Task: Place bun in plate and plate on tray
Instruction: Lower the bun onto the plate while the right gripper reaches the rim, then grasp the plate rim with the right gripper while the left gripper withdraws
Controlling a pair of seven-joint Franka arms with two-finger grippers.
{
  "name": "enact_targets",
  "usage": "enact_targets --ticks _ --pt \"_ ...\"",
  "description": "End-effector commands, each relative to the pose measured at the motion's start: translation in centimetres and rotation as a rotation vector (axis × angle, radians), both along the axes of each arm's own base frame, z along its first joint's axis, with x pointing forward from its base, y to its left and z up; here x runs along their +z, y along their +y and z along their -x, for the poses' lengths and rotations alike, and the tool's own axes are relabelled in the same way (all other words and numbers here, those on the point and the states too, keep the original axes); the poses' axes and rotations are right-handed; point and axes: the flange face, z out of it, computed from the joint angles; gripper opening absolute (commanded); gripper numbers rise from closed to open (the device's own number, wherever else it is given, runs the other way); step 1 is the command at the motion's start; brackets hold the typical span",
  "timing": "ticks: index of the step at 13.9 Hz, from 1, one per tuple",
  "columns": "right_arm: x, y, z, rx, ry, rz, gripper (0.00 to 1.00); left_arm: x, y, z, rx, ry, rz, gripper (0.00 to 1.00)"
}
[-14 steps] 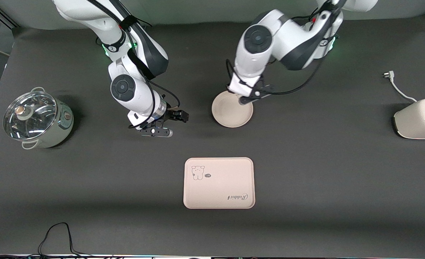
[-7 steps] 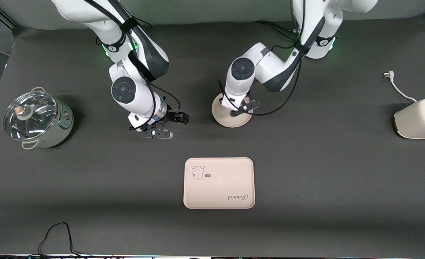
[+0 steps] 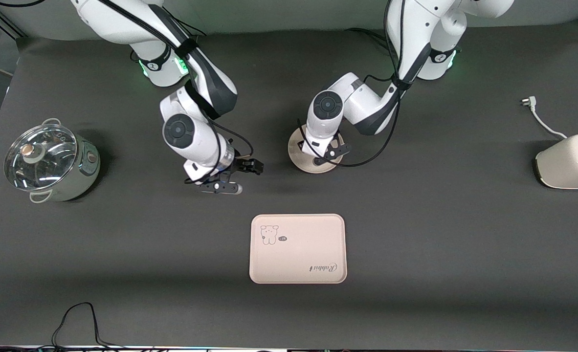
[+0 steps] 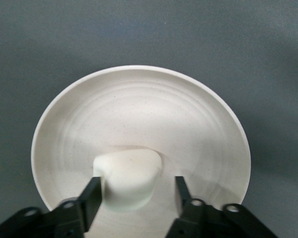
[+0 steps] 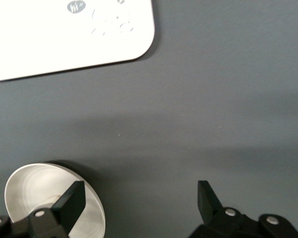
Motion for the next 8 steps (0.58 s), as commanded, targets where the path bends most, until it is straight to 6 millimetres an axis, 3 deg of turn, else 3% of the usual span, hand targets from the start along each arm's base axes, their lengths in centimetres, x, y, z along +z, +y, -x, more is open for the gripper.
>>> enact_targets --ticks 1,4,6,8 --pt "-0.8 2.0 0.7 -0.003 -0.002 -0.015 1.0 1.0 0.0 0.2 0.019 -0.025 -0.013 1.0" --pt "-1.2 3.6 1.9 0.002 0.003 -0.012 1.0 3.5 1.3 -1.2 0.025 -0.022 -0.04 1.0" --pt "-1.2 4.9 2.9 0.014 0.007 -0.012 1.0 6.7 3.6 -5.0 0.085 -0.035 -0.048 1.0" --pt "-2.0 5.7 3.6 -0.002 0.016 -0.003 1.0 10.3 8.4 -10.1 0.099 -0.043 -0.104 0.99"
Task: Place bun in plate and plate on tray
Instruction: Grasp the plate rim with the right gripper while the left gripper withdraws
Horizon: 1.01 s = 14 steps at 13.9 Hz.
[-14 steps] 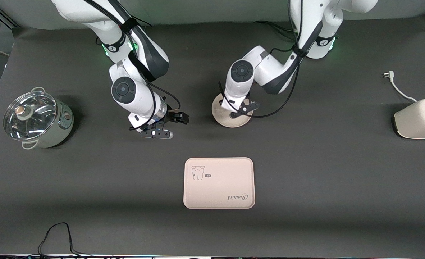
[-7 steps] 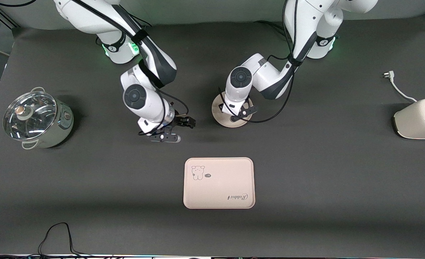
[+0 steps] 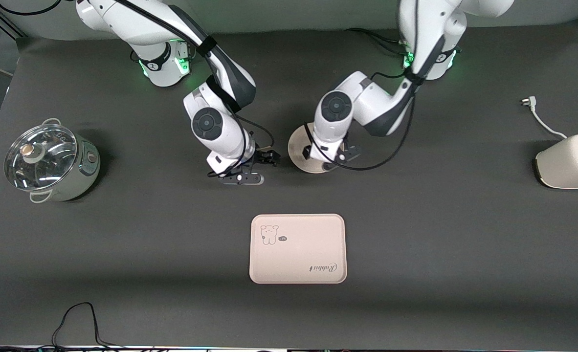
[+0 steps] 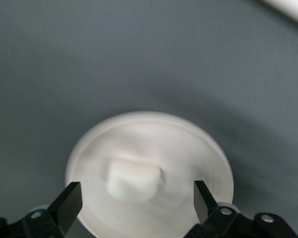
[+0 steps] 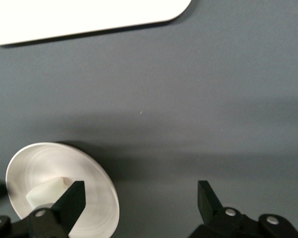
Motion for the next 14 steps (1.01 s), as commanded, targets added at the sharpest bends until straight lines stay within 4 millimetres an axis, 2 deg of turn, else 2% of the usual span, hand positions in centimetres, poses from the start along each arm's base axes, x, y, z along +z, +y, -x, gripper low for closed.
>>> enact_targets --ticks 1,2,3,5,9,11,12,13,14 --pt "-0.9 2.4 1.4 -0.025 -0.001 -0.01 1.0 6.4 6.2 -6.6 0.05 -0.019 -0.047 1.0" --pt "-1.5 3.5 2.3 -0.027 -0.001 -0.01 1.0 9.1 8.6 -8.8 0.084 -0.029 -0.045 0.99" --pt "-2.4 4.3 2.9 -0.04 -0.004 -0.011 1.0 11.2 10.8 -10.2 0.075 -0.036 -0.045 0.99" --pt "-3.4 6.4 4.8 -0.026 -0.02 -0.022 1.0 15.4 17.3 -12.3 0.035 -0.071 -0.029 0.99" --pt "-6.9 7.8 7.9 0.006 -0.06 -0.038 0.97 21.3 27.4 -12.7 -0.077 -0.114 -0.031 1.0" --pt "-7.7 7.7 8.4 0.018 -0.066 -0.031 0.91 22.9 31.0 -12.0 -0.128 -0.091 -0.038 0.99" --pt "-8.3 7.6 8.4 0.016 -0.066 -0.03 0.88 23.4 33.5 -11.8 -0.147 -0.076 -0.038 1.0" --pt "-8.8 7.6 8.5 0.014 -0.071 -0.033 0.83 23.7 34.7 -11.3 -0.199 -0.06 -0.034 1.0" --pt "-9.3 7.6 9.1 0.019 -0.074 -0.034 0.73 24.4 37.3 -10.7 -0.2 -0.058 -0.04 1.0"
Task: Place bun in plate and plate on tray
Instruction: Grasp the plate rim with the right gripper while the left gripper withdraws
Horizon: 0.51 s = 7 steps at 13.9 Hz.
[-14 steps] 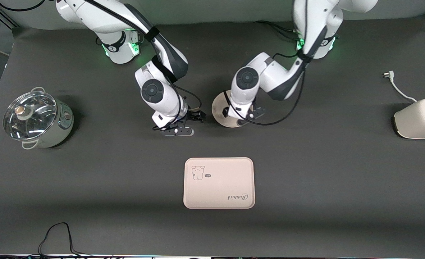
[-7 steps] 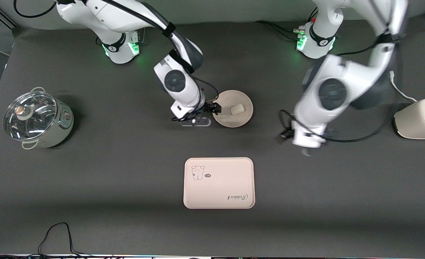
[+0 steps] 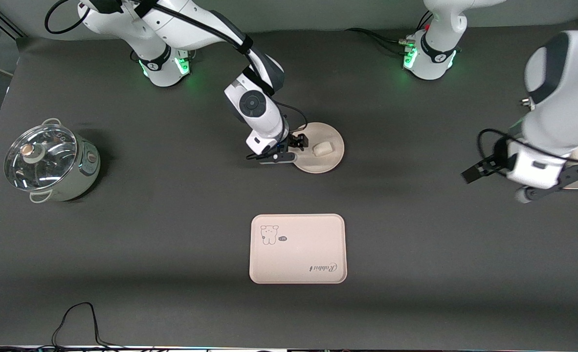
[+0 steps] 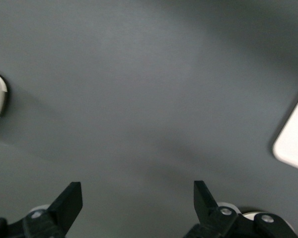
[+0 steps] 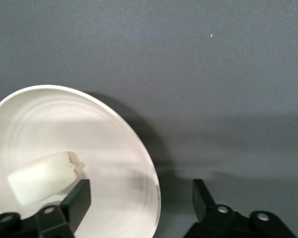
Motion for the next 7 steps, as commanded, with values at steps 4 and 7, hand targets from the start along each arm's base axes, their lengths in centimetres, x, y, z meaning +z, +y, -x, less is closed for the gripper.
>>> enact_targets --ticks 4,7 --pt "-1.7 -0.1 0.7 -0.002 -0.032 0.001 0.33 3.1 7.8 4.1 -0.098 0.035 0.002 1.0" --pt "-1.7 -0.1 0.7 -0.002 -0.033 0.0 0.0 4.3 9.8 4.2 -0.145 0.019 0.009 1.0"
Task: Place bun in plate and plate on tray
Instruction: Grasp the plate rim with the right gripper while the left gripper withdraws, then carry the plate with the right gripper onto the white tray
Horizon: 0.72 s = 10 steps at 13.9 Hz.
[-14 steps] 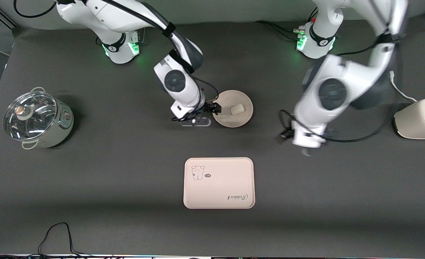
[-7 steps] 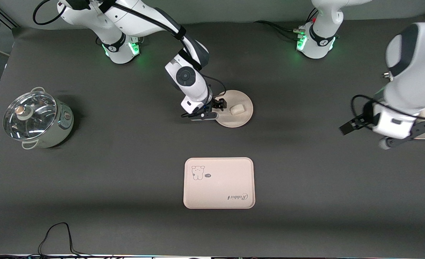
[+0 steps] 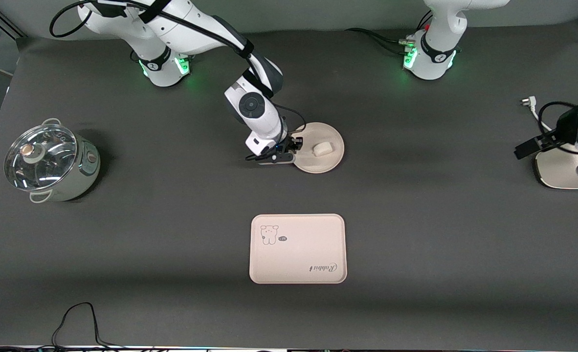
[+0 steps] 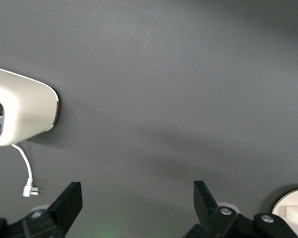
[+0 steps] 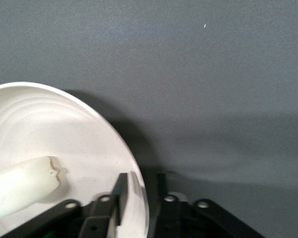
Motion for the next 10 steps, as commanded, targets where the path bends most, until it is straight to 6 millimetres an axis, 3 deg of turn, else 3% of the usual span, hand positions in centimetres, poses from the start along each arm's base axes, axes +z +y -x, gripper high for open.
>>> enact_targets --ticks 1,5,8,10 --pt "0.0 0.3 0.1 -0.004 -0.023 -0.001 0.0 0.6 0.3 0.9 -0.04 -0.001 0.009 1.0" --pt "1.9 1.0 -1.6 -0.051 -0.041 -0.03 0.0 0.6 -0.7 0.9 -0.058 0.007 0.005 1.0" --pt "6.4 0.8 -4.4 -0.075 -0.054 -0.05 0.0 0.9 -1.5 1.0 -0.06 0.017 0.003 1.0" --pt "9.7 0.1 -7.4 -0.095 -0.058 -0.058 0.0 0.9 -2.4 1.2 -0.074 0.044 0.0 1.0"
